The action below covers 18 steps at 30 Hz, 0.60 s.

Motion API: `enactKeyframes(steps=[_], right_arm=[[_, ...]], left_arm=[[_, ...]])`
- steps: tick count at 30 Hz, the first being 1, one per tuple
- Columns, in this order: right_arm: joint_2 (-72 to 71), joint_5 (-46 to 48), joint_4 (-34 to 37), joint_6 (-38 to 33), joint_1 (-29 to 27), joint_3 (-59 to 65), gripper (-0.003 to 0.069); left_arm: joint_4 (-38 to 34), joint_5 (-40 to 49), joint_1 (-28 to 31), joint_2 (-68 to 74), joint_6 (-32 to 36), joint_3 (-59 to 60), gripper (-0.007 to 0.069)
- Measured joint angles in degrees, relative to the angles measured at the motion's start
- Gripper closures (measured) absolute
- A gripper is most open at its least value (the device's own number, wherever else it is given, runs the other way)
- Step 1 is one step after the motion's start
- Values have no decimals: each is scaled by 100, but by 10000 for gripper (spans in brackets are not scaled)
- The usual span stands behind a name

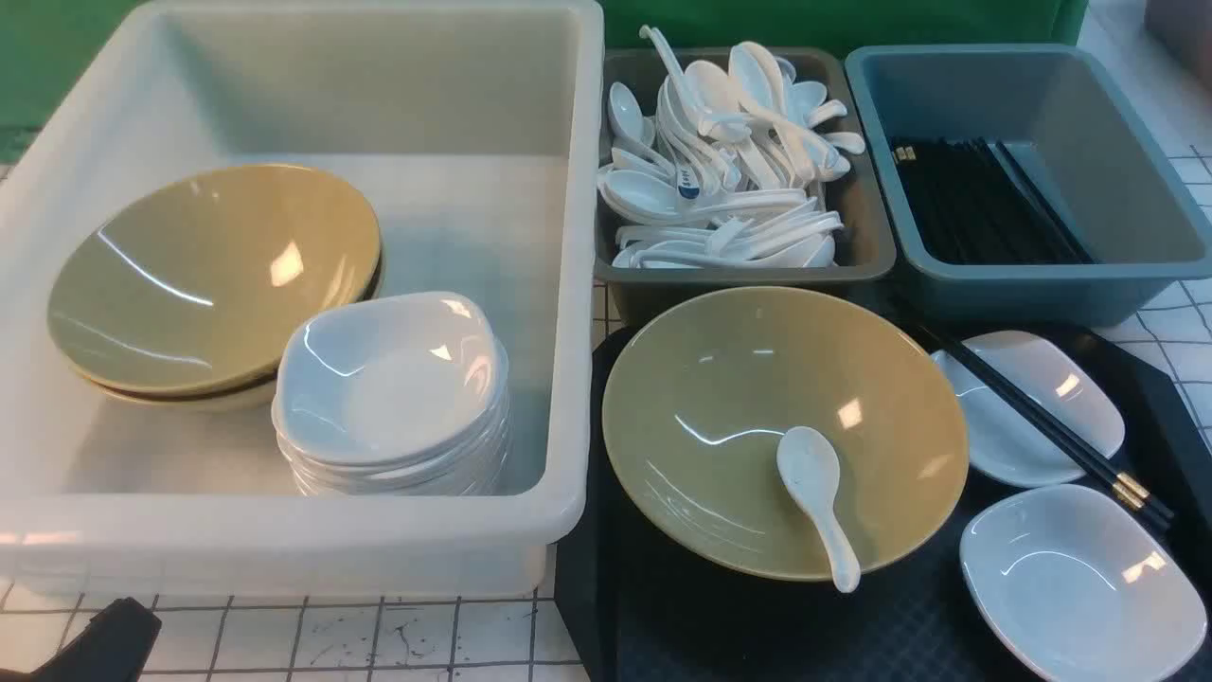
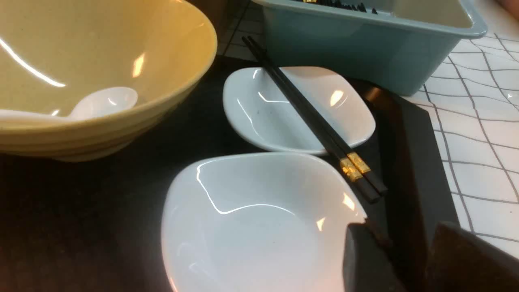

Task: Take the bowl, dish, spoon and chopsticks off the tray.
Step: Use the right arm to grab the chopsticks

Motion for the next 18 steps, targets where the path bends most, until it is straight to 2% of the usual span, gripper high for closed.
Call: enactKeyframes(steps=[13, 18], right_arm=[[0, 0, 0, 0, 0, 0, 423], [0, 0, 0, 0, 0, 0, 423]], left_arm=[[-6, 0, 0, 0, 0, 0, 625], [-383, -12, 0, 0, 0, 0, 625]])
